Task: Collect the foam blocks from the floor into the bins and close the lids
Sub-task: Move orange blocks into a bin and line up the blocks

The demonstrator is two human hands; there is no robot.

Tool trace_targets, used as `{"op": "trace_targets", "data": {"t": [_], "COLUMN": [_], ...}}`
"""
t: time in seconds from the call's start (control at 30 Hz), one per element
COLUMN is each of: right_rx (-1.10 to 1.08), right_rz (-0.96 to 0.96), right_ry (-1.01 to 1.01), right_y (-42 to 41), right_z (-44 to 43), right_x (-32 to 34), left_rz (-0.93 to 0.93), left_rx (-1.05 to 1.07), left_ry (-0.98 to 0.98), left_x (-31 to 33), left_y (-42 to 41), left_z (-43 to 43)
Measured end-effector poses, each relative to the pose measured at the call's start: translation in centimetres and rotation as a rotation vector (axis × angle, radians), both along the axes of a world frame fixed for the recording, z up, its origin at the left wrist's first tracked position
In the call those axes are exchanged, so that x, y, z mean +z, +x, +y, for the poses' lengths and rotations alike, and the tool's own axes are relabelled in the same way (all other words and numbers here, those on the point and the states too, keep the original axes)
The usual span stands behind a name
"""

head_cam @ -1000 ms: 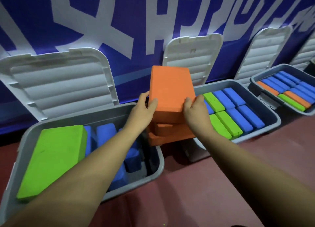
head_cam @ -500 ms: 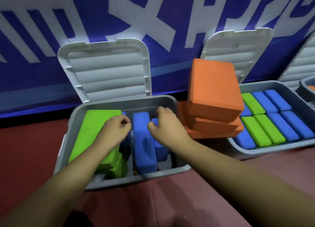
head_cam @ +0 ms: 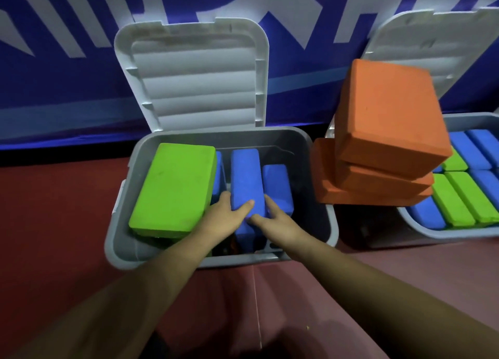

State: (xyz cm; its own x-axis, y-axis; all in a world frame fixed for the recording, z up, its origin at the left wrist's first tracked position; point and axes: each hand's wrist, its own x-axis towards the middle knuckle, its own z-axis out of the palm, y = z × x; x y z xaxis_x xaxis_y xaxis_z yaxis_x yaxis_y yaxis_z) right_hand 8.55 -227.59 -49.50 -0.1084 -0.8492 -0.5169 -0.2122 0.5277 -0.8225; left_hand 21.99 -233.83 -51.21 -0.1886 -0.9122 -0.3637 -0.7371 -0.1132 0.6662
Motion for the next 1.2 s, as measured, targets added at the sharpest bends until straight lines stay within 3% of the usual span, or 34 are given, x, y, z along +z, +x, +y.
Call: {"op": "trace_targets", "data": {"t": [0.13, 0.23, 0.3, 0.4, 0.47, 0.57, 0.67, 0.73, 0.8, 0.9, 1.0, 1.1, 1.2], "right_rx": [-0.002, 0.014, 0.004, -0.105, -0.196, -0.232, -0.245, -0.197, -0.109, 0.109, 0.125, 0.016, -0.025], "right_rz": [-0.024, -0.037, 0.039, 0.234, 0.162, -0.157, -0.126, -0.126, -0.048, 0.173, 0.13, 0.228, 0.434], "right_ry": [-0.181, -0.271, -0.302, -0.263, -0.169, -0.242, -0.326, -0.345, -0.36, -0.383, -0.336, -0.29, -0.194], "right_y": [-0.4, -0.4, 0.0, 0.5, 1.2, 3.4, 5.8, 6.8, 7.6, 8.4, 7.4, 3.7, -0.6], "right_z": [-0.5, -1.0, -1.5, -2.7, -3.6, -5.3, -6.9, -7.0, -6.5, -5.5, -5.2, -5.1, -3.9], "right_x": [2.0, 3.4, 3.6, 3.4, 4.1, 4.9, 4.9, 4.7, 4.0, 2.6, 2.3, 1.4, -0.2], "left_rz": [0.35, 0.356, 0.362, 0.597, 0.75, 0.946, 0.967, 0.889, 0.612, 0.128, -0.089, -0.071, 0.088], "left_rx": [0.145, 0.217, 0.333, 0.549, 0.641, 0.712, 0.713, 0.741, 0.758, 0.634, 0.497, 0.297, -0.094], "left_ry": [-0.079, -0.14, -0.176, -0.13, -0.058, 0.034, 0.102, 0.068, -0.094, -0.155, -0.373, -0.762, -0.686], "left_x": [2.2, 3.6, 4.6, 6.2, 6.7, 7.9, 10.1, 10.1, 9.8, 9.5, 9.2, 10.4, 9.8], "left_y": [-0.3, 0.4, 1.2, 3.1, 4.5, 6.0, 7.3, 8.4, 10.3, 11.9, 11.1, 7.3, 1.5], "left_z": [-0.5, -1.4, -1.9, -2.6, -2.8, -2.8, -2.2, -1.8, -2.0, -2.1, -1.7, -0.2, 2.8]}}
